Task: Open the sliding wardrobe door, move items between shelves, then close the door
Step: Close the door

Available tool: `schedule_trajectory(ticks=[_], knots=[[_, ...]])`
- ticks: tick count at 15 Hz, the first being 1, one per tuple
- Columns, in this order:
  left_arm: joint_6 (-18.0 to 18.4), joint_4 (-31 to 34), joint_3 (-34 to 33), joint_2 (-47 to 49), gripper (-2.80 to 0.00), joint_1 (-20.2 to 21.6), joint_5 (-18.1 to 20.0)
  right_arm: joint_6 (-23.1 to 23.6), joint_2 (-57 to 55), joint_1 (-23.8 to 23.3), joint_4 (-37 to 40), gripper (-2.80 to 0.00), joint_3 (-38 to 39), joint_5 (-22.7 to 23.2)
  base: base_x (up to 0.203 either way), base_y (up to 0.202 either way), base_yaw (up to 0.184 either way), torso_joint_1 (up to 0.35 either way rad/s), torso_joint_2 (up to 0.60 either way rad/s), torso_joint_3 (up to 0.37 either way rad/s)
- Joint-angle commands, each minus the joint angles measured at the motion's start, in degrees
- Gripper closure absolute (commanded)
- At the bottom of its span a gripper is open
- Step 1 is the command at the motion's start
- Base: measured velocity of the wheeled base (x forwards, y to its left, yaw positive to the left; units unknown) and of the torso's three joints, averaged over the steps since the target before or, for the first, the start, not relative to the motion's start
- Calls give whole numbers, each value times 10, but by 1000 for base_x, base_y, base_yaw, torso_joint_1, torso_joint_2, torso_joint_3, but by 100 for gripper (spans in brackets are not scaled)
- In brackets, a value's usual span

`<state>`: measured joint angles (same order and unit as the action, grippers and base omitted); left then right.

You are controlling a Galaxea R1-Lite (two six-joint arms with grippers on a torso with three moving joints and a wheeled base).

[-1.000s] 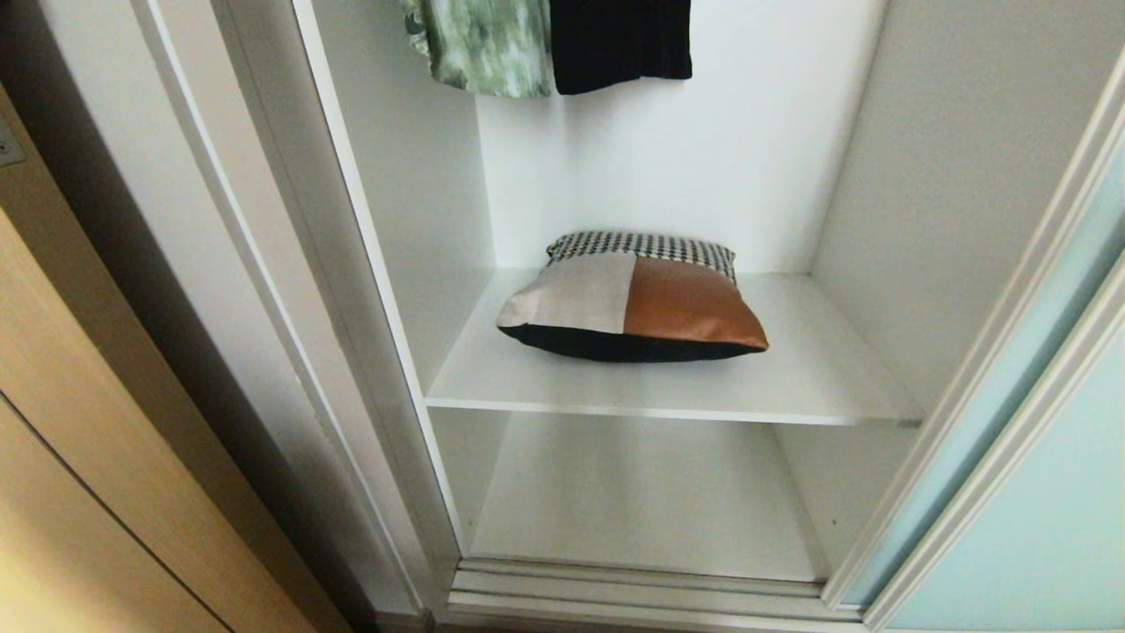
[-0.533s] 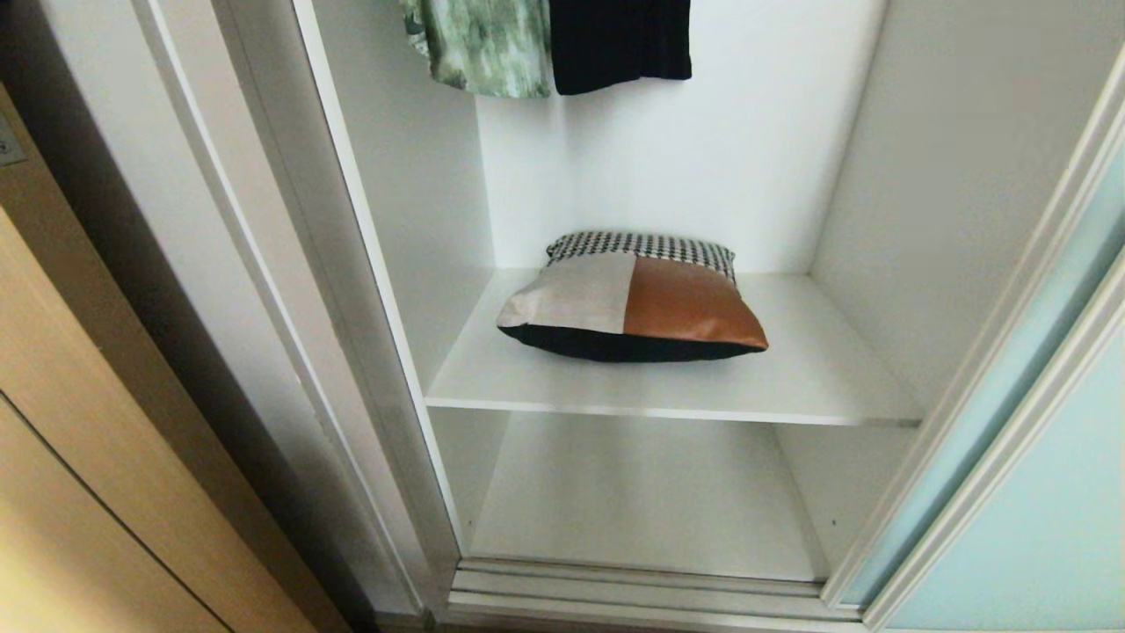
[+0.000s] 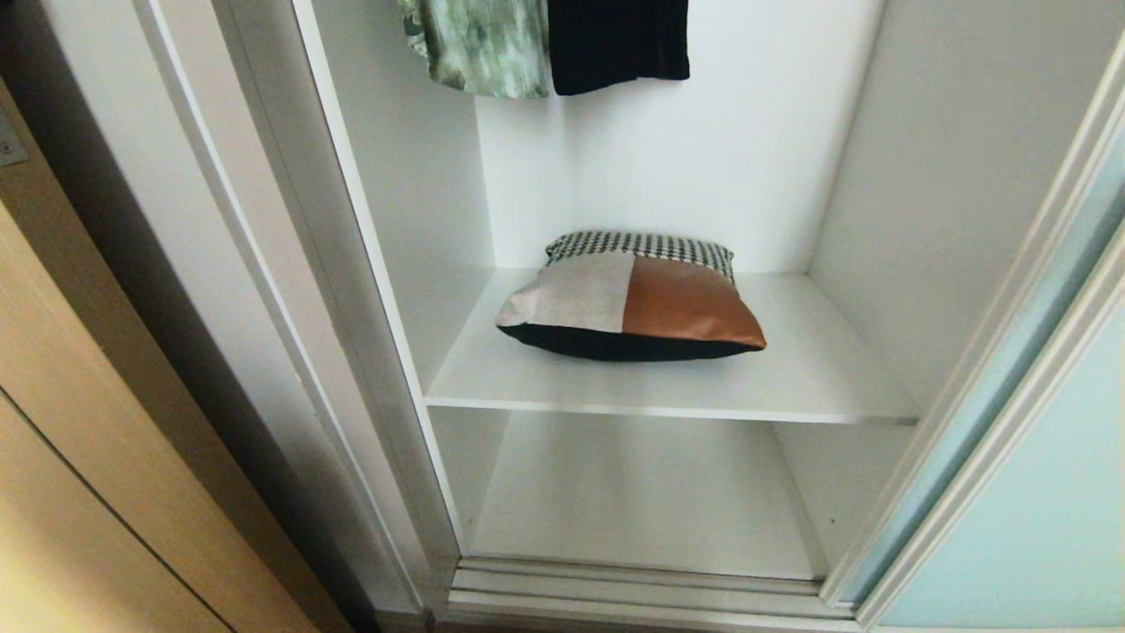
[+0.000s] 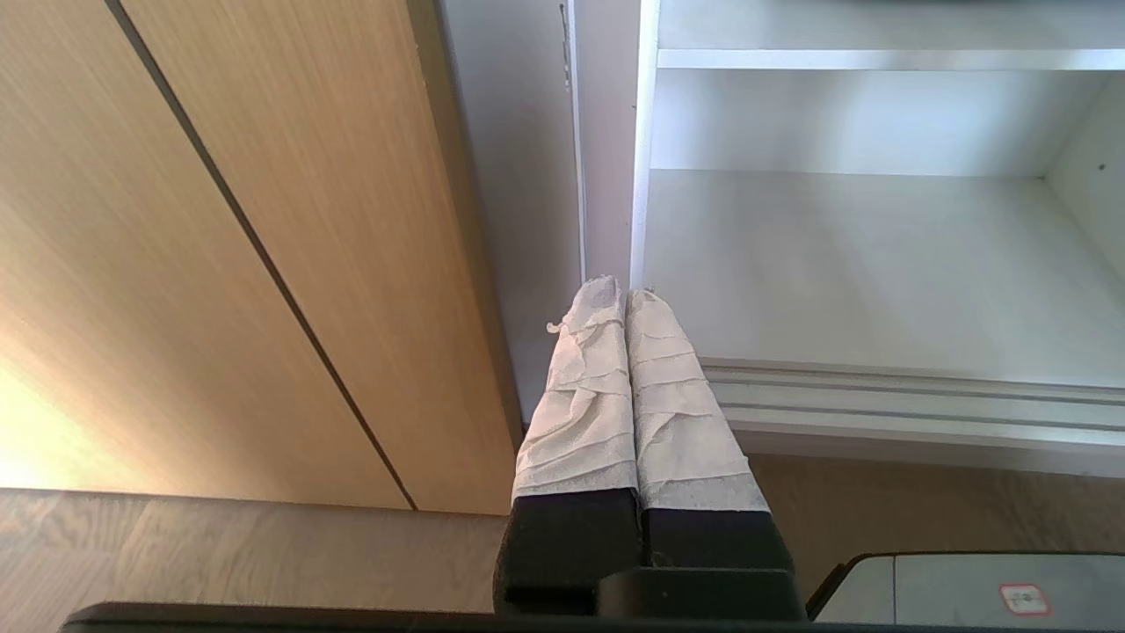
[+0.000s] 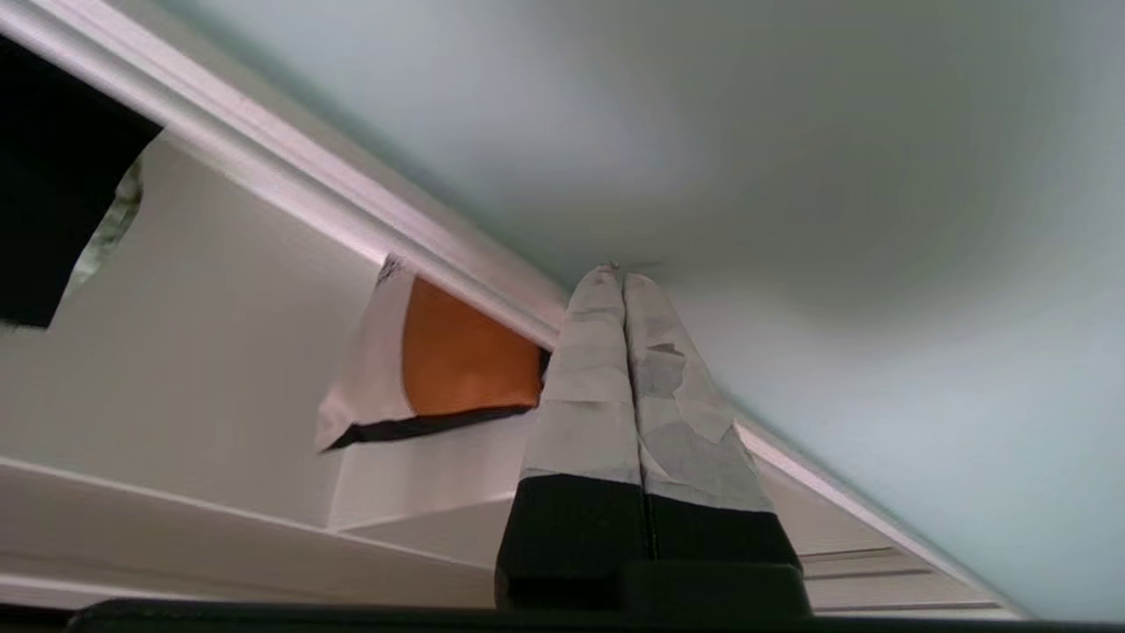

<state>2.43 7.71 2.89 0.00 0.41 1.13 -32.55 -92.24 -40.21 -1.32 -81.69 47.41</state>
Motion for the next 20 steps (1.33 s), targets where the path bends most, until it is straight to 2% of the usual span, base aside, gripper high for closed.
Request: schedule_trajectory(ticks=[1, 3, 6, 11, 15, 20], knots=[[0, 0, 0, 1, 0, 1, 0, -2, 21, 25, 0, 0, 12, 5, 0, 0, 0, 0, 0, 0], [0, 0, 0, 1, 0, 1, 0, -1, 35, 49, 0, 0, 28, 1, 0, 0, 0, 0, 0, 0], [0, 0, 0, 1, 0, 0, 0, 0, 47, 106, -4, 0, 44, -45, 0, 0, 0, 0, 0, 0], [0, 0, 0, 1, 0, 1, 0, 2, 56, 250, -6, 0, 43, -156, 0, 0, 0, 0, 0, 0], [0, 0, 0, 1, 0, 0, 0, 15, 77, 364, -1, 0, 45, -207, 0, 0, 0, 0, 0, 0], [0, 0, 0, 1, 0, 1, 0, 29, 96, 495, 3, 0, 47, -248, 0, 0, 0, 0, 0, 0]])
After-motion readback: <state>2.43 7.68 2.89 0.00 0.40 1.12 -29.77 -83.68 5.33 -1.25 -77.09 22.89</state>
